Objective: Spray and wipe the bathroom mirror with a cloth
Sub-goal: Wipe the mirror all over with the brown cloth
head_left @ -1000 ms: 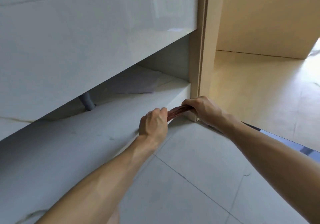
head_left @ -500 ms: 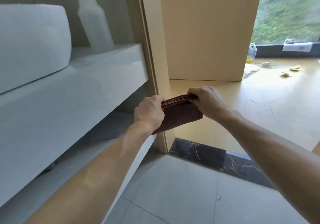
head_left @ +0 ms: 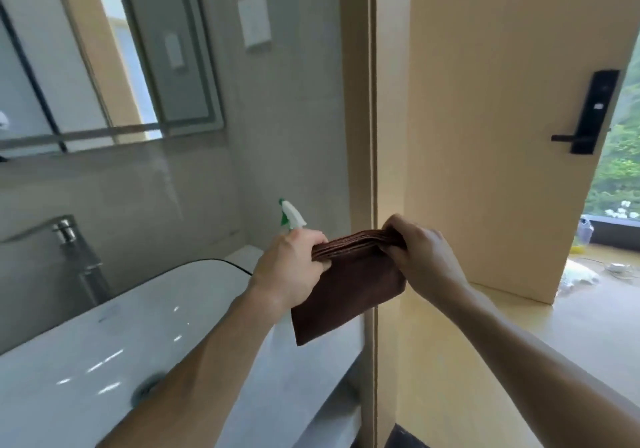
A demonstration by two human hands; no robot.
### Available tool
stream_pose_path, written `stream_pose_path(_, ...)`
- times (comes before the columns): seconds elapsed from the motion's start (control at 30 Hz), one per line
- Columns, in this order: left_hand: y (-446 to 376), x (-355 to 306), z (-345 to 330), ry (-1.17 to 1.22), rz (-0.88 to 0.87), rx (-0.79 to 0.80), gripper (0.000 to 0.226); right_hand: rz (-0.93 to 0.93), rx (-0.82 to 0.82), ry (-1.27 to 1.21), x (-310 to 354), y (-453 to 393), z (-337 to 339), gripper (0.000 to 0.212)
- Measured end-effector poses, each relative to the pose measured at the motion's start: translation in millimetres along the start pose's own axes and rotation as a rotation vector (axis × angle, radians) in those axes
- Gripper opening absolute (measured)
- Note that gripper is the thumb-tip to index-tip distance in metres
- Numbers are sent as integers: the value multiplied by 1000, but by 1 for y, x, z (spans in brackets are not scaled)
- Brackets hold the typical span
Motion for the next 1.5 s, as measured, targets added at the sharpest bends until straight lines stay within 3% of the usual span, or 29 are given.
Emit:
stream_pose_path(0.2,16,5,201,53,158,-134,13,185,67,-26,138,-102,85,13)
stream_pose_path(0.33,54,23,311,37,274,-248,14,327,124,-52,239,-158,106,16)
stream_pose_path(0.5,116,62,418,-93,443,-372,12,500,149,-73,371,-201,103,14)
stream_pose_path(0.7,157,104,508,-306,548,-505,14,611,23,-63,490,-232,103,17)
stream_pose_path(0.93,160,128,578,-666,649,-695,17,546,-32,-12,562,-283,111,17)
stream_pose_path(1.17,136,149,628,-803,723,-766,14,455,5,-78,604,-338,111,16)
stream_pose_path(1.5,84,129,740,-1040,785,-917,14,569,-132,-116,676,-434,189,6)
Point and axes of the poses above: each hand's wrist, its own y-axis away from the middle knuckle, its own z-axis out of the back of the hand, x = y × z, the point moved 8 cm from there along -y, towards the middle knuckle, and after that the axes turned 15 degrees about x, right-handed, at the moved point
